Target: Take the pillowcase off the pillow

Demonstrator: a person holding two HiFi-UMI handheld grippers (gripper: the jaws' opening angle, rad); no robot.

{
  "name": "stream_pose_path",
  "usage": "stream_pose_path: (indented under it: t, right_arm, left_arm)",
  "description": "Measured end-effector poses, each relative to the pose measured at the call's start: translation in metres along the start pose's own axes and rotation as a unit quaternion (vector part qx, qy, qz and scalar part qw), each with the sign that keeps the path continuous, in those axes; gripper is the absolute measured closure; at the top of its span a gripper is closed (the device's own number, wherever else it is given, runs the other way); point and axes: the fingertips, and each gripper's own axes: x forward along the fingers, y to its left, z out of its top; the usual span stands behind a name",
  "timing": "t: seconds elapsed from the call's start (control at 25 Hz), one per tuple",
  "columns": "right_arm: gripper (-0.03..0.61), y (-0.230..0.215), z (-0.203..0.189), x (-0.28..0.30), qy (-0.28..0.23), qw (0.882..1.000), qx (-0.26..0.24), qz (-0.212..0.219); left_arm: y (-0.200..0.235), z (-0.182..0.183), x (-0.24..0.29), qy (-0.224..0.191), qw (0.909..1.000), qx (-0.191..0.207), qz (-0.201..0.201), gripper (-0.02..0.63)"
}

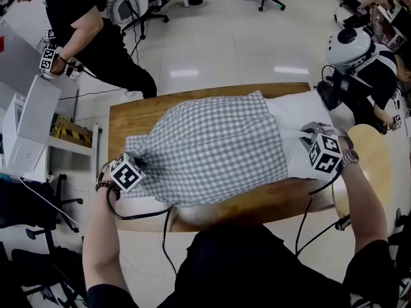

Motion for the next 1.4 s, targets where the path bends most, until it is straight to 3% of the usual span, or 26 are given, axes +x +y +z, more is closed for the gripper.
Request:
stream_pose_path:
  t: [0.24, 0.52, 0.64, 0.72, 0.84, 1.04, 1.24, 1.4]
  right_arm:
    - [0.555, 0.005, -0.004, -0.005, 0.012, 1.0, 0.008, -0.013]
    - [0.555, 0.005, -0.003, -0.008, 0.025, 0.999, 0.016, -0.019]
    - [0.555, 0.006, -0.002, -0.007, 0.03, 0.999, 0.018, -0.021]
    - [0.555, 0.005, -0.001, -0.006, 0.033, 0.999, 0.02, -0.022]
    - [0.555, 0.006, 0.0, -0.005, 0.037, 0.999, 0.023, -0.024]
    - [0.555, 0.008, 0.001, -0.003, 0.046, 0.998, 0.027, -0.029]
    - [0.554, 0.007, 0.003, -0.003, 0.051, 0.998, 0.031, -0.037]
    - [0.543, -0.001, 0.012, -0.011, 0.049, 0.997, 0.035, -0.038]
  left_arm:
    - [0.004, -0.023, -0.012, 0.0, 0.9997, -0.017, 0.017, 0.604]
    - [0.021, -0.059, -0.024, 0.031, 0.9981, -0.034, 0.04, 0.604]
    - [0.034, -0.053, -0.04, 0.012, 0.9972, -0.02, 0.071, 0.604]
    - [0.032, -0.075, -0.034, 0.039, 0.9967, -0.043, 0.056, 0.604]
    - [0.044, -0.077, -0.042, 0.03, 0.9955, -0.037, 0.082, 0.604]
    - [0.046, -0.121, -0.035, 0.089, 0.99, -0.077, 0.077, 0.604]
    - [0.057, -0.132, -0.038, 0.103, 0.9859, -0.084, 0.102, 0.603]
    - [0.067, -0.126, -0.046, 0.087, 0.9862, -0.075, 0.119, 0.601]
